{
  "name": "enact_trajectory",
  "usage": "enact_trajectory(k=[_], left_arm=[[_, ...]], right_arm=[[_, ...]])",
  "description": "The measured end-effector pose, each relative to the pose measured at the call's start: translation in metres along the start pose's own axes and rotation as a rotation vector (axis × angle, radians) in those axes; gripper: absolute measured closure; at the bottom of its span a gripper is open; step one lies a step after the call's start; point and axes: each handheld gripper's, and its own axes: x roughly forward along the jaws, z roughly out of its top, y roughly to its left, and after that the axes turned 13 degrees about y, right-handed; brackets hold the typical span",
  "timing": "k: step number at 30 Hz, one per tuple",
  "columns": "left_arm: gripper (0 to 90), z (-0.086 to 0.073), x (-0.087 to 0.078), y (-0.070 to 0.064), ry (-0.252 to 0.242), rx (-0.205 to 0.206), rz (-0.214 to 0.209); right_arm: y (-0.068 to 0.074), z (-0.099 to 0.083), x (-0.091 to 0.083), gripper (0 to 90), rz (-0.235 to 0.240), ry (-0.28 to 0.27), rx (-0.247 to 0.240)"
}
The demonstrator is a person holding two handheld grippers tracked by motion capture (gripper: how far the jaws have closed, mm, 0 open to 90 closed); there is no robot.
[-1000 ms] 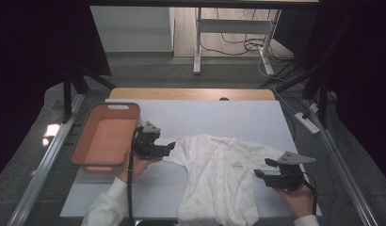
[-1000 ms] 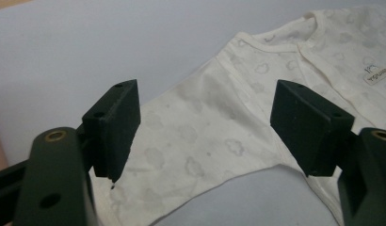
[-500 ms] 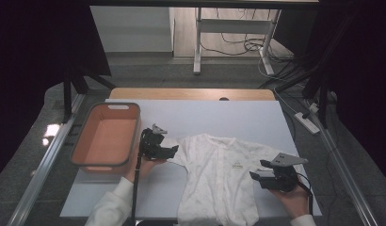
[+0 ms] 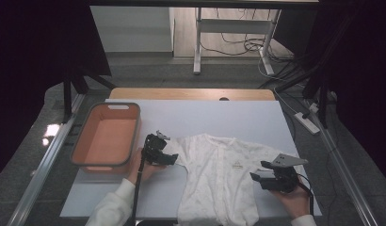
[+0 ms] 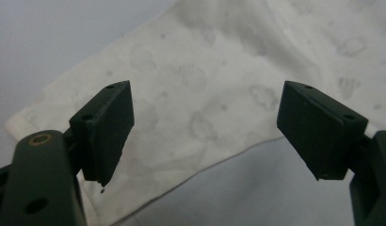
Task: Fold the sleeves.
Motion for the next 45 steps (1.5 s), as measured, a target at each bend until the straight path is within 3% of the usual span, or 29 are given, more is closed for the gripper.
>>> enact_trajectory(k=[9,12,14,22,23,29,36,45], left_arm=[[19.1,-0.003,0.009,0.004,0.058,0.01,-0.01],[24.3,-0.004,0.01,0.002,0.05,0.007,0.017],[32.5,-0.004,0.009,0.001,0.036,-0.005,0.021],[82.0,-0.004,0.007,0.0,0.015,-0.005,0.012],[84.6,-0.004,0.007,0.001,0.013,-0.005,0.004],[86.4,-0.003,0.006,-0.001,-0.002,0.0,0.002],[86.5,0.002,-0.012,-0.012,-0.106,0.031,-0.023],[86.4,0.006,-0.025,-0.031,-0.2,0.068,-0.073]], right_arm=[[-0.003,-0.002,0.001,34.0,0.001,0.013,0.01],[-0.003,-0.002,0.002,34.1,0.002,0.014,0.015],[-0.003,-0.002,0.001,34.0,0.002,0.014,0.018],[-0.003,-0.002,0.001,34.1,0.001,0.014,0.02],[-0.003,-0.002,0.002,34.1,0.001,0.015,0.02],[-0.003,-0.002,0.002,34.1,-0.002,0.016,0.017],[-0.004,-0.003,0.0,34.1,0.007,0.002,0.033],[-0.004,-0.003,0.001,34.2,0.007,0.009,0.031]])
